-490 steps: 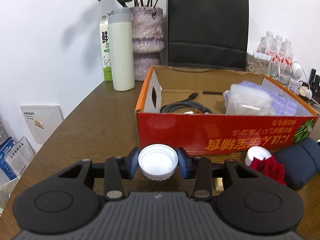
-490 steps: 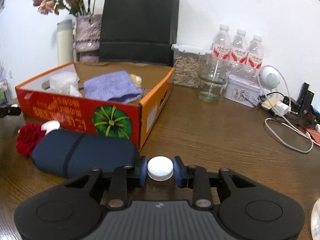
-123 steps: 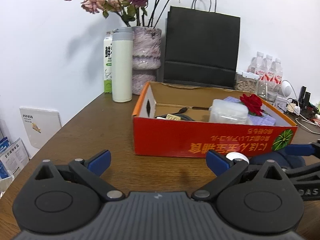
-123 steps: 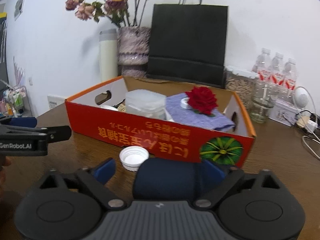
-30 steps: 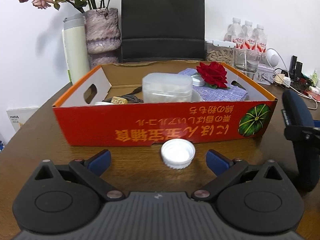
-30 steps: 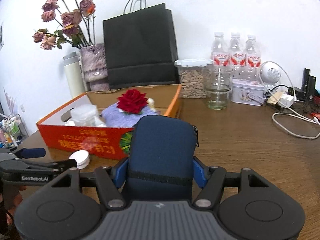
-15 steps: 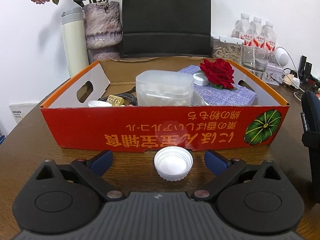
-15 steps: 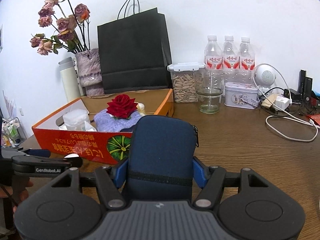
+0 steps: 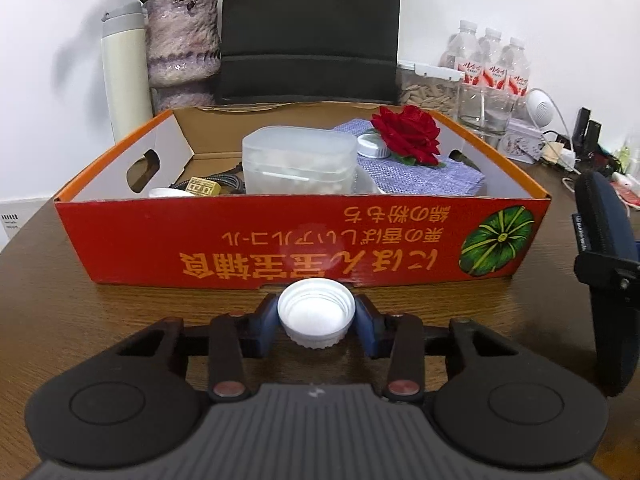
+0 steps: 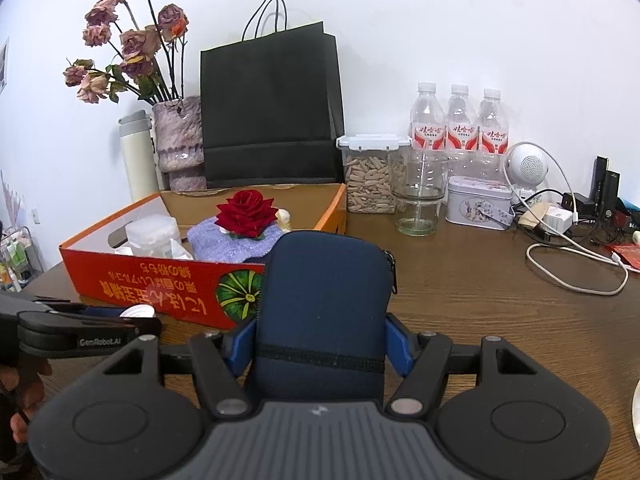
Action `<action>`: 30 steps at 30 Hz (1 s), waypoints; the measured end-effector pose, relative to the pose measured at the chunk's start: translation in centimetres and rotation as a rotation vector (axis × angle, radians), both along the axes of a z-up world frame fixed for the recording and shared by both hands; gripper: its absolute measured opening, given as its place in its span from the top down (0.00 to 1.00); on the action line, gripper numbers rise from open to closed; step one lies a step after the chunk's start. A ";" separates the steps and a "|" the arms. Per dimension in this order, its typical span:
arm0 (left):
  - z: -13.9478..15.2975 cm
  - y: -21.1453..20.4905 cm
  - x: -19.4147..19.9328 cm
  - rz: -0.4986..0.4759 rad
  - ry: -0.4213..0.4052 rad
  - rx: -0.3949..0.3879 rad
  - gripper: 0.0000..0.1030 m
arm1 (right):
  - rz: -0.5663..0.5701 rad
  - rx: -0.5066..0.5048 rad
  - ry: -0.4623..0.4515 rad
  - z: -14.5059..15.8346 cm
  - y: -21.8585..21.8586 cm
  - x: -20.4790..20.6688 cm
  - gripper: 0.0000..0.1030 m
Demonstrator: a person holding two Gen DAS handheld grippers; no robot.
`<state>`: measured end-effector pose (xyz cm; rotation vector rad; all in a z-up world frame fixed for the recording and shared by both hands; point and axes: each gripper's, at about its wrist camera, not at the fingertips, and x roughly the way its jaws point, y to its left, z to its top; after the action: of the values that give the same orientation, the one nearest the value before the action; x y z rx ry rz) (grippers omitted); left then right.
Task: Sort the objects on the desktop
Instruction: 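Carry the white cap and blue pouch over the box with both tools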
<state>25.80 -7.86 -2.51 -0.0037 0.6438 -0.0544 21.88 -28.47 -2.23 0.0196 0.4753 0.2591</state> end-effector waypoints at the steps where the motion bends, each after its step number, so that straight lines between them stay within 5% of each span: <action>1: 0.1 0.1 -0.1 0.001 -0.003 -0.005 0.60 | -0.001 -0.002 -0.003 0.0 0.0 -0.1 0.38; 19: 3.9 3.4 -4.6 0.031 -0.135 -0.079 0.60 | 0.030 0.046 -0.094 2.6 2.3 -2.1 0.40; 30: 8.3 6.8 -2.6 0.055 -0.271 -0.112 0.60 | 0.047 0.109 -0.199 7.2 5.9 0.6 0.40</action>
<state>23.18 -1.06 5.83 -0.1199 0.3692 -0.0367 22.47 -22.57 5.00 0.0879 0.2634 0.3291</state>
